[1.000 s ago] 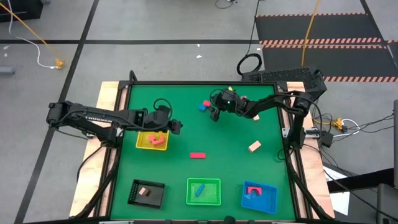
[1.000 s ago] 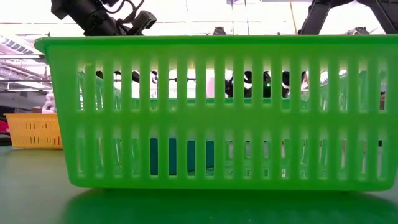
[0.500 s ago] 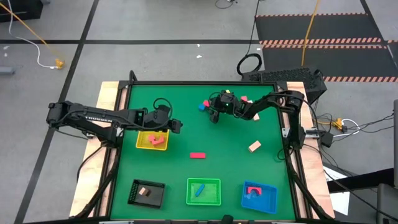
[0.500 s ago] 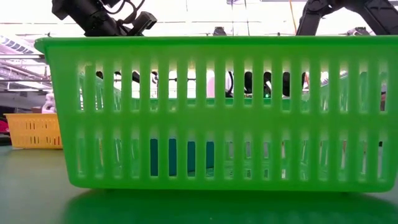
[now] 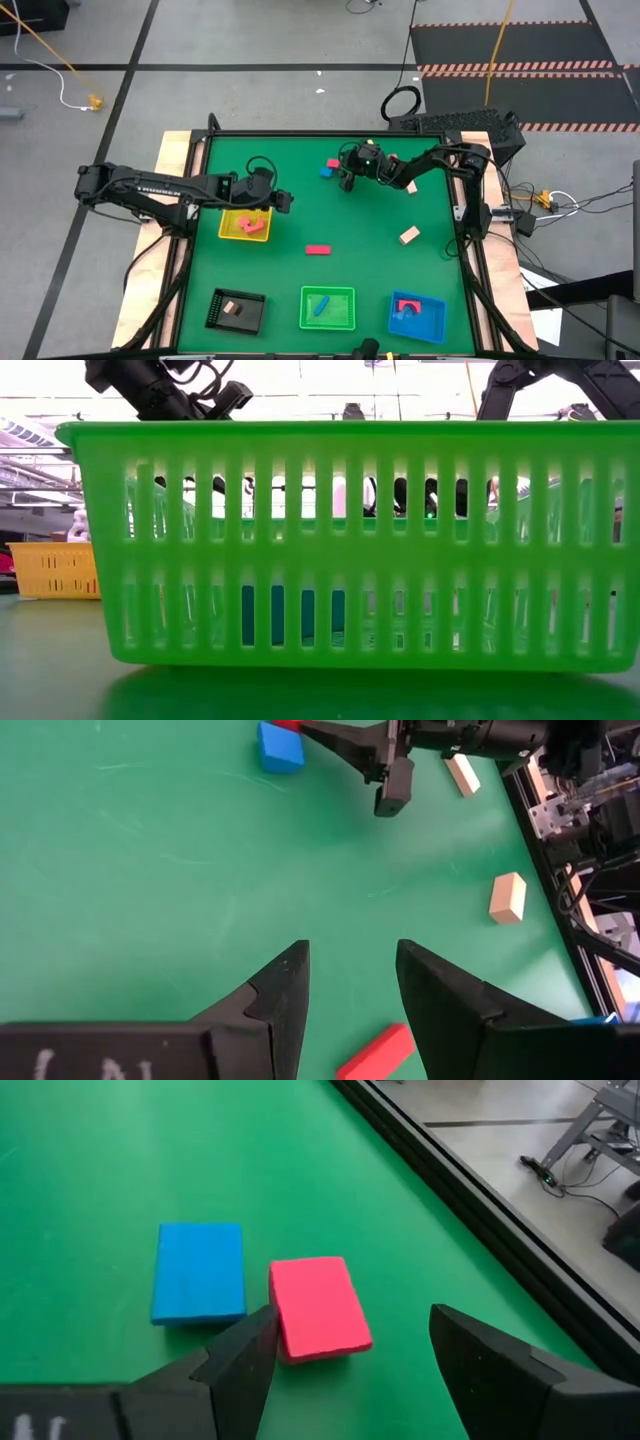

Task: Sort & place blocks by color
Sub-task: Put the red half-circle block into the blue bin

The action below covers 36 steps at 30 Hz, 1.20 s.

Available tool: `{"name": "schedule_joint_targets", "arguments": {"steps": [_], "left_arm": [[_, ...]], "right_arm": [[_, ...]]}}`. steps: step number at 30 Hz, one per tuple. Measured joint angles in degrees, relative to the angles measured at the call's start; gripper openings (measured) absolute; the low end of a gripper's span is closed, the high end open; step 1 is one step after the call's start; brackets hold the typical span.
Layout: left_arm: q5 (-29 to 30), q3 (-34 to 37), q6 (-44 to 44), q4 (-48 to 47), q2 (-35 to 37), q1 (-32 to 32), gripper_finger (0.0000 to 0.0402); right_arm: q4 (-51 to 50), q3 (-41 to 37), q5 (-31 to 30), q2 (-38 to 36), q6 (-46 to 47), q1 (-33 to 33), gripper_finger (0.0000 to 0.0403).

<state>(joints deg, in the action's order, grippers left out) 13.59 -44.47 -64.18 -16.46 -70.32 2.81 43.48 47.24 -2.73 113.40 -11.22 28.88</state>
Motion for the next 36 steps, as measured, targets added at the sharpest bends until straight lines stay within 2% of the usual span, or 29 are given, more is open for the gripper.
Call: {"name": "schedule_joint_targets", "arguments": {"steps": [15,26,36], "left_arm": [[-0.01,0.0,-0.17,0.0,0.0,0.5,0.0152],[-0.01,-0.02,-0.17,0.02,0.0,0.5,0.0152],[-0.01,-0.02,0.18,0.02,0.0,0.5,0.0152]], "right_arm": [[0.02,0.0,2.02,0.0,-0.42,-0.09,0.025],[0.04,0.0,2.04,0.0,-0.42,-0.09,0.0207],[1.32,0.11,1.75,-0.02,3.38,-0.09,0.0221]]}}
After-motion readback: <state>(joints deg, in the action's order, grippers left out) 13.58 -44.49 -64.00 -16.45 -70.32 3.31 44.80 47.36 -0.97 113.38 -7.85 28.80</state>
